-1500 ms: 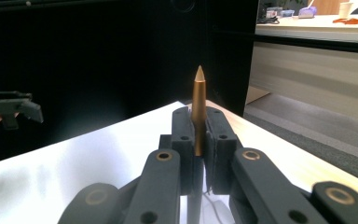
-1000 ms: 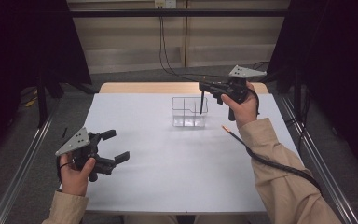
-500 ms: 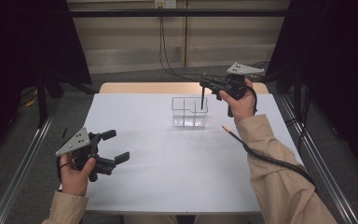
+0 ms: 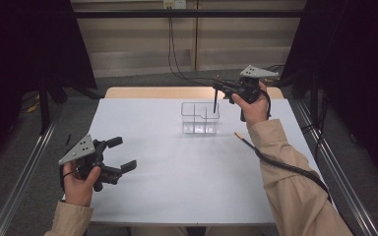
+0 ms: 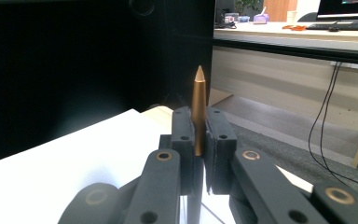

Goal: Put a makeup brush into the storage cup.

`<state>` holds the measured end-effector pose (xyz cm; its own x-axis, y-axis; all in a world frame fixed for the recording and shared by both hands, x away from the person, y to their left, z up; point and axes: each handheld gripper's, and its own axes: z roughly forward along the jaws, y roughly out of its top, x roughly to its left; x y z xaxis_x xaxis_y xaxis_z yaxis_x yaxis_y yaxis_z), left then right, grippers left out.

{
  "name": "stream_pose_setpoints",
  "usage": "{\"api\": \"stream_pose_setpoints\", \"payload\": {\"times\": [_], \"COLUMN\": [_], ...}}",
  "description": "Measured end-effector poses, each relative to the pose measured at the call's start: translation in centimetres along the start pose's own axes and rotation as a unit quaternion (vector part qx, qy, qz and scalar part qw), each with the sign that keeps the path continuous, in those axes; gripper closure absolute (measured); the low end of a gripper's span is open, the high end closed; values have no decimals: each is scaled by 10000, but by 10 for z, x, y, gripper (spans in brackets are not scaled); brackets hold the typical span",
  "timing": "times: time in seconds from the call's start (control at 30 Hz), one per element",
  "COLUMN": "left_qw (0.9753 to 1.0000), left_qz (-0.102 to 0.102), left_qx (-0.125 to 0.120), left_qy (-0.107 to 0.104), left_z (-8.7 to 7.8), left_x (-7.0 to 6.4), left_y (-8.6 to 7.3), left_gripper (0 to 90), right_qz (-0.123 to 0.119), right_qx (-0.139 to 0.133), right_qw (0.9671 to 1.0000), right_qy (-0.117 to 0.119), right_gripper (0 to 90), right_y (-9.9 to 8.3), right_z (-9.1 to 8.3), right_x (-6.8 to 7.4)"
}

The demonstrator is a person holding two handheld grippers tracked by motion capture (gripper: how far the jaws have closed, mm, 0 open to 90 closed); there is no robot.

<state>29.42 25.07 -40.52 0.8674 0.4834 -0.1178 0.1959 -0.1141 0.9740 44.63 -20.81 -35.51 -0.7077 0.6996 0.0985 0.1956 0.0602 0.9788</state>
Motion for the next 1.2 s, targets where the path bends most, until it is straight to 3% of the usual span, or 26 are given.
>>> {"api": "stream_pose_setpoints", "payload": {"times": [0.37, 1.2], "left_qw": [10000, 10000], "left_qz": [17, 62], "left_qx": [-7, -3], "left_qy": [11, -22], "left_z": [-1, -1], "left_x": [1, 1], "left_y": [0, 0], "left_gripper": [6, 5], "right_qz": [-40, 78], "right_qx": [-18, 8], "right_qw": [9999, 9999], "right_qy": [-106, -71], "right_gripper": [841, 840], "right_y": [-1, -25], "right_z": [1, 9], "right_x": [-4, -11]}}
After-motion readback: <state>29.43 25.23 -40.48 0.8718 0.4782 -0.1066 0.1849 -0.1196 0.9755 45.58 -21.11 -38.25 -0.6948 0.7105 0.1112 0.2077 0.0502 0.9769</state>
